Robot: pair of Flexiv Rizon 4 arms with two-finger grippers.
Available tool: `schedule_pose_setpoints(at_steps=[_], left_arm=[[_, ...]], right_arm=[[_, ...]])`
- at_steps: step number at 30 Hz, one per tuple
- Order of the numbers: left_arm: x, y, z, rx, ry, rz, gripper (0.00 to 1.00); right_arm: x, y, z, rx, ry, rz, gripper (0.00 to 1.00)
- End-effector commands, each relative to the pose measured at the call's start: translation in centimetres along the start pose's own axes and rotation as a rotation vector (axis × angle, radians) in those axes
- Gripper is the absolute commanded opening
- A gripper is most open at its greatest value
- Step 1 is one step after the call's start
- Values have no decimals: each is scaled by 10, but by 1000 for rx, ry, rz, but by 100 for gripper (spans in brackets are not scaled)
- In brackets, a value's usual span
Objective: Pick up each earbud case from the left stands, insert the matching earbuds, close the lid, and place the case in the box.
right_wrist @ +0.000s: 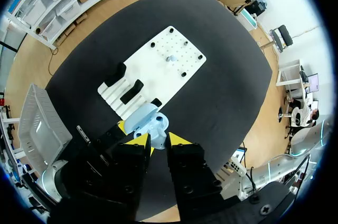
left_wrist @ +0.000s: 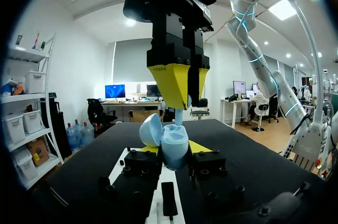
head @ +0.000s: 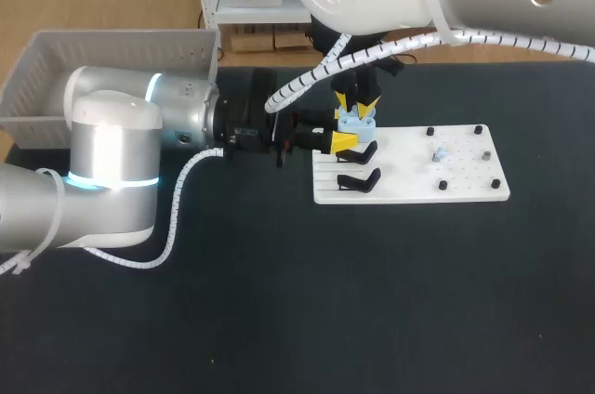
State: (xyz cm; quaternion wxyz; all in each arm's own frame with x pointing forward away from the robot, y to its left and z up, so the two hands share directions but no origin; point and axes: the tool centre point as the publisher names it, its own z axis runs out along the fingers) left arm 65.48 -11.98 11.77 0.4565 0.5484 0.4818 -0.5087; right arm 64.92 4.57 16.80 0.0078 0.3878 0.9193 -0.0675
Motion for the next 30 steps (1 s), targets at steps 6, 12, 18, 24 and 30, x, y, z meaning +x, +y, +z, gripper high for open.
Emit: schedule_pose_setpoints(at_steps=[6,12,18,24,30], left_arm=[[1,0,0,-1,-1,1,0],[1,0,0,-1,-1,1,0],[1,0,0,-1,-1,1,0],[1,0,0,-1,-1,1,0],[1,0,0,-1,-1,1,0]], right_arm=[[-6,0,4,-6,0,8,0],[-7,0,5,-7,4,10,0],[-9,0,8,-5,9,12,0],[-10,0,10,1,11,14,0],[-10,1,16,7,13,14,0]])
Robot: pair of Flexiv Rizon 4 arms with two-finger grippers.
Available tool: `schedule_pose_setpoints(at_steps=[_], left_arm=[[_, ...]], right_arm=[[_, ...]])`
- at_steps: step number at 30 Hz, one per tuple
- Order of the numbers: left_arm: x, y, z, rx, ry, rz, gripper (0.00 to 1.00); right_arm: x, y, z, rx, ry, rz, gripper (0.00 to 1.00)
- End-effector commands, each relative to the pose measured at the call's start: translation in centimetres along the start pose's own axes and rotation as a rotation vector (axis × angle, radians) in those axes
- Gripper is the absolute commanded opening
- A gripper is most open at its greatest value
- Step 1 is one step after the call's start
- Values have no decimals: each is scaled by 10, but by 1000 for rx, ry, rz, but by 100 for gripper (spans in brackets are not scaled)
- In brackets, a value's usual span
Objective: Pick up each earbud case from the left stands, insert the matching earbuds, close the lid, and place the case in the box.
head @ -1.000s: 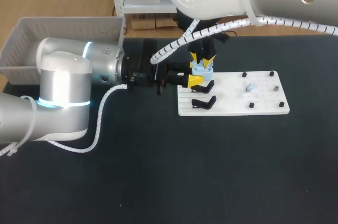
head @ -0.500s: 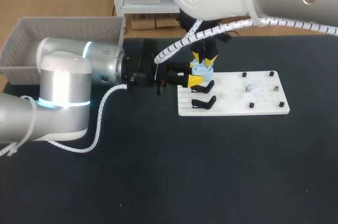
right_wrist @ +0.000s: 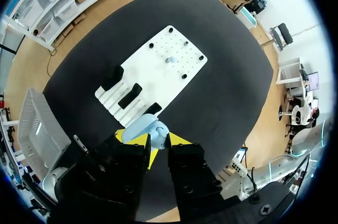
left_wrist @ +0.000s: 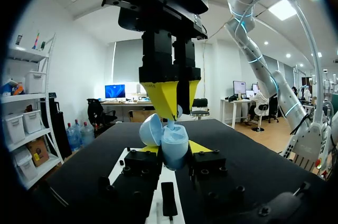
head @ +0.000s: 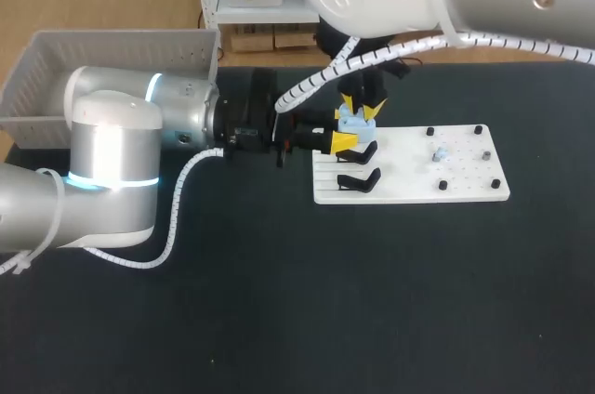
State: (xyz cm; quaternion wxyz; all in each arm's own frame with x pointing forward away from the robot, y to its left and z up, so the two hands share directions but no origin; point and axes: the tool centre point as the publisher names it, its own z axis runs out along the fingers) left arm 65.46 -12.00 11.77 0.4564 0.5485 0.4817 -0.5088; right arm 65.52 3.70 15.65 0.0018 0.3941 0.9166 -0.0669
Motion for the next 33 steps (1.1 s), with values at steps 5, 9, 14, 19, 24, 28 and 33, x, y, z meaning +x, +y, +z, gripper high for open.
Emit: schedule_pose_setpoints(at_steps=[5,9,14,19,24,28,33], left_arm=[[1,1,0,-2,-1,1,0],[1,1,0,-2,-1,1,0],[1,1,0,-2,-1,1,0],[1,1,0,-2,-1,1,0],[1,1,0,-2,-1,1,0],[1,1,0,-2,-1,1,0],[1,1,0,-2,-1,1,0]], right_arm=[[-1,0,4,-8,12,2,55],[5,-14,-6,-37,15,-5,95],[11,-51,-25,-125,-8,-55,75],[-6,-80,-25,-250,-64,-170,49],[-28,-98,-15,-344,-117,-241,42],[-46,-100,-2,-326,-126,-290,43],[-66,-95,13,-339,-103,-342,47]])
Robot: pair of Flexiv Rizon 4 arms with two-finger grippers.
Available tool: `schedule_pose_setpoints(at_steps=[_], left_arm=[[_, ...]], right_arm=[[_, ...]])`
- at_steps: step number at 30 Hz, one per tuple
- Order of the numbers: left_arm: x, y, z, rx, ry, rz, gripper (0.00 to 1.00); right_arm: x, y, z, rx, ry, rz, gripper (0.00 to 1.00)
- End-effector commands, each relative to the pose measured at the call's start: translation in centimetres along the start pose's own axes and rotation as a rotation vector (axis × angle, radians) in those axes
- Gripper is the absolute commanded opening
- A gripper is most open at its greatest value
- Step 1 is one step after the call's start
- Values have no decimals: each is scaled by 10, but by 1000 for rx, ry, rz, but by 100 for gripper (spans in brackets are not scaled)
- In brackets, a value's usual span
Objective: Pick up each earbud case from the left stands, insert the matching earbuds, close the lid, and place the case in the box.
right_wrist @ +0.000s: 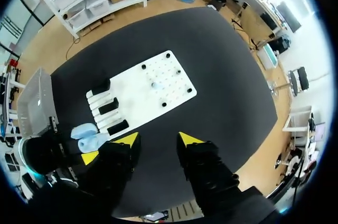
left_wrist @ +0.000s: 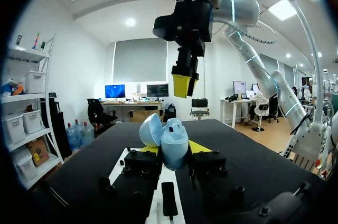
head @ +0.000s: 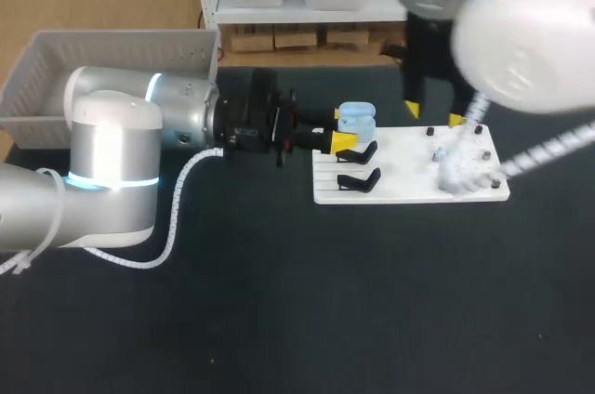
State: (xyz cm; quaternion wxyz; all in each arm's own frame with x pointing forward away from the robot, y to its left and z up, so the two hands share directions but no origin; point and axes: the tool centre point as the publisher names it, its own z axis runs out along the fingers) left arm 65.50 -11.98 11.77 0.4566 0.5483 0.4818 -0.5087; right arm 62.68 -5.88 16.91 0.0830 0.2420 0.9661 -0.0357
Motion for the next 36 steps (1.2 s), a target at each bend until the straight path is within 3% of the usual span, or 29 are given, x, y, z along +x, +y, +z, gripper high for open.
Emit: schedule_pose_setpoints(at_steps=[1,4,7,17,24,36], left_arm=[[1,0,0,-1,-1,1,0],[1,0,0,-1,-1,1,0],[1,0,0,-1,-1,1,0],[1,0,0,-1,-1,1,0],[1,0,0,-1,-1,1,0],[1,0,0,-1,-1,1,0]], right_arm=[[-13,-14,17,-224,15,-24,49],[-22,-12,29,-246,28,-45,58],[-29,-7,42,-270,39,-63,60],[-49,0,96,-266,27,-108,56],[-56,-4,127,-230,52,-116,62],[-54,-1,147,-219,60,-158,45]])
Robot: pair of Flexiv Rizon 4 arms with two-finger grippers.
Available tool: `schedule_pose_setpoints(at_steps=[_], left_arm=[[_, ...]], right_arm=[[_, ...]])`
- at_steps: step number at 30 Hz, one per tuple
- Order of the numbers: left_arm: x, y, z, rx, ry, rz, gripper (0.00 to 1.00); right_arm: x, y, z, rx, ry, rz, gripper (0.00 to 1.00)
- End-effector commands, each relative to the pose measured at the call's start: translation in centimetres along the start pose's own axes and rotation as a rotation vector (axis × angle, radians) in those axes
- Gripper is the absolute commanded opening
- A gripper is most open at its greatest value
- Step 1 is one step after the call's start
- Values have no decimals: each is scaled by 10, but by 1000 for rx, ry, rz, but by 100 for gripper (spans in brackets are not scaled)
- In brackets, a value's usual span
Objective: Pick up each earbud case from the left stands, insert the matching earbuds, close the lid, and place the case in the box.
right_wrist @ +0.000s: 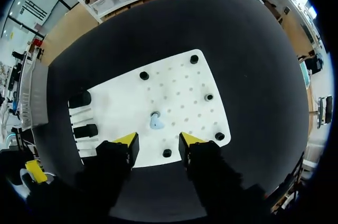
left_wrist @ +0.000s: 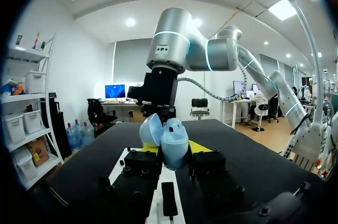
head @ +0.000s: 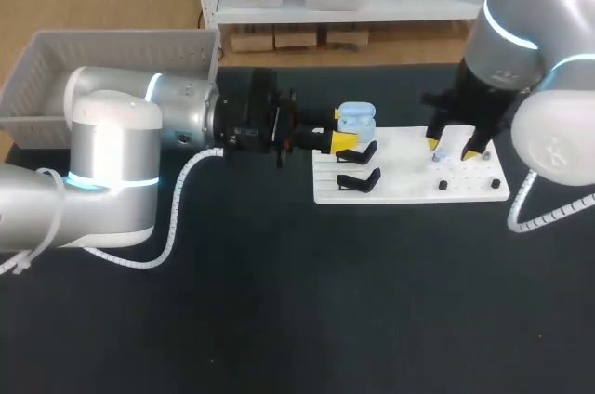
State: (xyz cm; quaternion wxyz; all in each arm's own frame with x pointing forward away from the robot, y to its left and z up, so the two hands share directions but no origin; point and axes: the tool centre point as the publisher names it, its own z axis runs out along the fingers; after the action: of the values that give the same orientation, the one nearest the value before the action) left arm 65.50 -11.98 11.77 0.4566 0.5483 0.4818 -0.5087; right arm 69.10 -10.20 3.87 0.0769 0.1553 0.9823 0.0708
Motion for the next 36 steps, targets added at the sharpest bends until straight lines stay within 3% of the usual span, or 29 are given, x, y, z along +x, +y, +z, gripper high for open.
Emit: schedule_pose_setpoints(at_steps=[1,14,20,36], left_arm=[[1,0,0,-1,-1,1,0],[1,0,0,-1,-1,1,0],[1,0,0,-1,-1,1,0],[1,0,0,-1,-1,1,0]], right_arm=[[-3,1,6,-1,0,0,45],[-4,-2,15,-13,11,-2,44],[-6,-1,20,-15,21,-7,36],[-11,3,25,-22,33,-12,28]])
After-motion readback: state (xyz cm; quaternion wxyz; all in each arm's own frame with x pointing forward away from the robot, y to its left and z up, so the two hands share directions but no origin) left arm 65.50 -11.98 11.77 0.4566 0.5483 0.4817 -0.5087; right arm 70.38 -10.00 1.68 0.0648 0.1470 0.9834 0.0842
